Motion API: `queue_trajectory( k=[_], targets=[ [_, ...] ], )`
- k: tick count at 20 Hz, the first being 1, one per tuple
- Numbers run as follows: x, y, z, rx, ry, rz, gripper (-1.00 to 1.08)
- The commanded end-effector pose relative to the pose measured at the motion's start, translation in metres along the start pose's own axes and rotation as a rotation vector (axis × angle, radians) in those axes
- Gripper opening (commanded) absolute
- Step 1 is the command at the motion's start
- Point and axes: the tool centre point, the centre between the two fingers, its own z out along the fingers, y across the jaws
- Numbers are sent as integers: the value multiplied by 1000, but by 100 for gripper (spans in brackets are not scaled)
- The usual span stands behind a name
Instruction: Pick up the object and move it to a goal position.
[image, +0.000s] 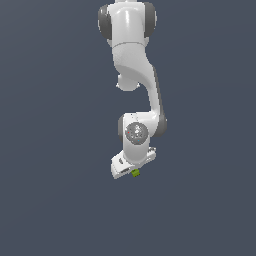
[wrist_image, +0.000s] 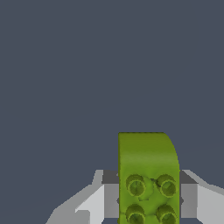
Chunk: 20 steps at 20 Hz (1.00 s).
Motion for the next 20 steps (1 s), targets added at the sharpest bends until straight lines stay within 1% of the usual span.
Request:
queue_trajectory(
  k=[1,6,10,13,20],
  targets=[
    [-5,3,-4,-1,1,1,-100],
    [-22,13,-17,-1,1,1,-100],
    [-45,25,-34,-1,0,1,-100],
    [-67,38,-51,-1,0,1,-100],
    [-129,73,-99,-1,0,1,-100]
  ],
)
